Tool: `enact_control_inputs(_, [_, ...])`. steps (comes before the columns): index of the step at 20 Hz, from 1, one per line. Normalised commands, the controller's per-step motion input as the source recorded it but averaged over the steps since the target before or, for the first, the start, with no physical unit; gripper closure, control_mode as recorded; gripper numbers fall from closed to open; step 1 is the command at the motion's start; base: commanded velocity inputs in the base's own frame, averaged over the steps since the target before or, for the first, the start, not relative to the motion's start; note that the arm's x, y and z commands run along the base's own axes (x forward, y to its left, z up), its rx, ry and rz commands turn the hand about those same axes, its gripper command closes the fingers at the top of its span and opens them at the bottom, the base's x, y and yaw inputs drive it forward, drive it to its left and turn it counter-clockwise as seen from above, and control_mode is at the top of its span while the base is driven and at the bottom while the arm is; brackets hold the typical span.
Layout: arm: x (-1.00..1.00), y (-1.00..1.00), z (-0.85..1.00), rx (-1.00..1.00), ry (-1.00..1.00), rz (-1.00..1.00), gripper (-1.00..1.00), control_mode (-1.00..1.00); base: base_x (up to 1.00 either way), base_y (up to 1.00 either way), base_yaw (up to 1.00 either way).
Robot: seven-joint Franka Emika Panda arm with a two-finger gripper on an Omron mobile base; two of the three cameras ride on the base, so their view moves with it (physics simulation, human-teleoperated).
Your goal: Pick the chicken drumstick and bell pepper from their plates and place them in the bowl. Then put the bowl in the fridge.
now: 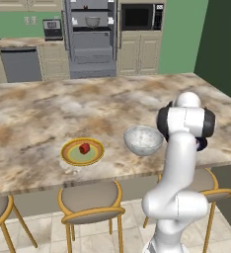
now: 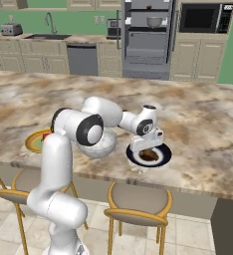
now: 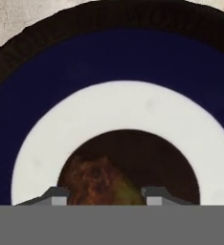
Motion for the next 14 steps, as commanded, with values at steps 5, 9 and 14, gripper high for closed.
enact_control_inputs(5, [-0.11,0.21,0.43,0.00,-0.06,0.00,1.00,-1.00,0.00,0.00,0.00])
enact_control_inputs(9, [-0.21,0.36,0.59,0.00,-0.04,0.03,1.00,-1.00,0.00,0.00,0.00])
enact_control_inputs(14, [-0.20,0.61,0.42,-0.01,-0.14,0.01,1.00,-1.00,0.00,0.00,0.00])
